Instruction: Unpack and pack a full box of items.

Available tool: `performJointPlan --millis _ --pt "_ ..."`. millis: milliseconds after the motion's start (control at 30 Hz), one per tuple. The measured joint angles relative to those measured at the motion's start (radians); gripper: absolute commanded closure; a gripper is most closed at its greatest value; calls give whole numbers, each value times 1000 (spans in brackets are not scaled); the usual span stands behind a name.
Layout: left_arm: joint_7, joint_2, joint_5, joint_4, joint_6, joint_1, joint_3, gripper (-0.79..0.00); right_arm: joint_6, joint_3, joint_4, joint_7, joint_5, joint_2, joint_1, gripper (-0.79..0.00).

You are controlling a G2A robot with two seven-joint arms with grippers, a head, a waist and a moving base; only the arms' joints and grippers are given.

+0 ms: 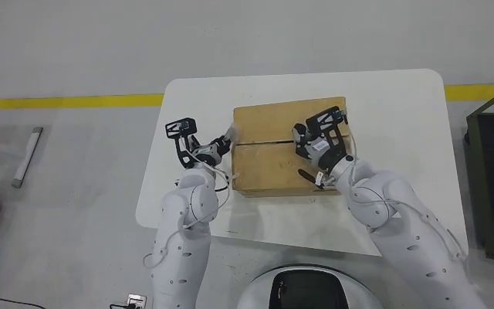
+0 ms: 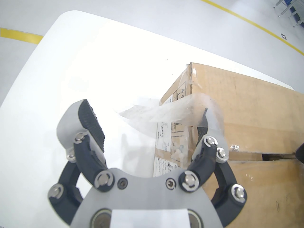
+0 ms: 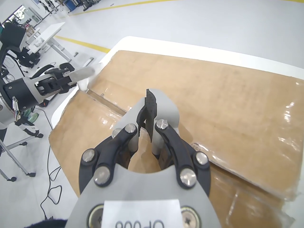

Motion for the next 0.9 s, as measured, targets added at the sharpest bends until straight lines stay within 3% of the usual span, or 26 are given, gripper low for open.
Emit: performJointPlan --millis 333,900 --pt "-2 -3 -1 -39 -11 -20 37 -785 20 22 -28 -10 31 -2 -5 0" --pt "-11 -15 50 -41 -25 -47 161 -785 30 166 -80 -15 86 11 -40 0"
